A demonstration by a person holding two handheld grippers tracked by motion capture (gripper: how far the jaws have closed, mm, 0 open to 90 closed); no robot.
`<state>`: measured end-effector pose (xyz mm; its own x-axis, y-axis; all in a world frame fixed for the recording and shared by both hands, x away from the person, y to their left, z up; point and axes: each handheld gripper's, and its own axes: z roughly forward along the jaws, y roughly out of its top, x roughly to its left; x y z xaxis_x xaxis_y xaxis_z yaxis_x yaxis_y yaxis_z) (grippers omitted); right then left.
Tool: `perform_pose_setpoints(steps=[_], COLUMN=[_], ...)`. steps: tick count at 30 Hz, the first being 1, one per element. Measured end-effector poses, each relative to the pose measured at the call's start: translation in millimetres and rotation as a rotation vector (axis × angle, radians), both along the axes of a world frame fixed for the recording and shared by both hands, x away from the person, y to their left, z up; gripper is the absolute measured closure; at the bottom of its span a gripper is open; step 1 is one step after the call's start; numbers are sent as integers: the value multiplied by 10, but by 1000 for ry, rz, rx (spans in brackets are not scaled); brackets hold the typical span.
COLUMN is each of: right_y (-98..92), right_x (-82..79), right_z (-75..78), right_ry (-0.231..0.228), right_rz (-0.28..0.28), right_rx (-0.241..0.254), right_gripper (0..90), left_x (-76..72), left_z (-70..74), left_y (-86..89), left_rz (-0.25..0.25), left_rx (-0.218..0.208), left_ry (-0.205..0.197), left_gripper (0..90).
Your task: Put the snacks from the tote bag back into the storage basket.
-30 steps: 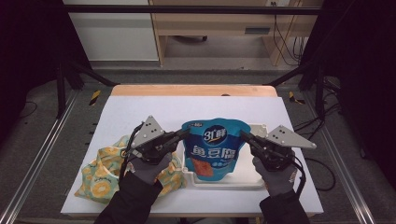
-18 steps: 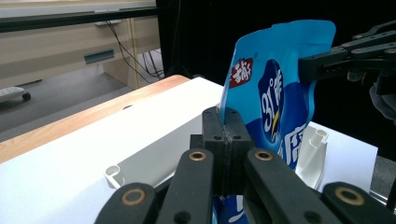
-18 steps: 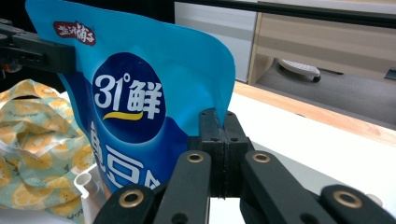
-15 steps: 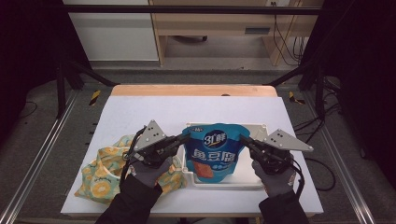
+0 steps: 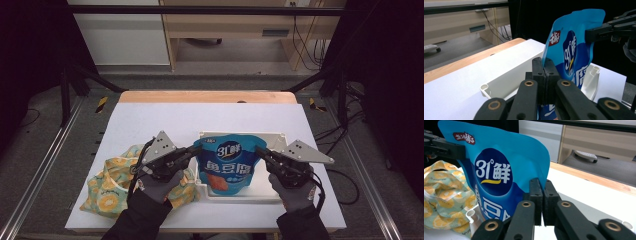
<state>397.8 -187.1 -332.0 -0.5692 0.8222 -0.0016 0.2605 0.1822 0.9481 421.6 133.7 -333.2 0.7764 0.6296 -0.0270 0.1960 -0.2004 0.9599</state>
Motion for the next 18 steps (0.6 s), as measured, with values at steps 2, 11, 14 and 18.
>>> perform_pose_setpoints(steps=[2,11,14,18], right_y=[12,27,5,-28], right_x=[-7,-22,-45,-72], right_z=[2,9,22,14], right_ry=[-1,-49,-61,-59], right_rz=[-5,-24,-29,-24], right_rx=[-8,-14,3,19], right_gripper=[843,550,451,337], left_x=[-7,-68,-116,-175], left_z=[1,77,99,121], left_y=[-2,80,137,258], left_rz=[5,17,28,46], left_rx=[1,29,54,74], left_ry=[-3,-24,-43,-50], left_gripper=[876,696,600,520])
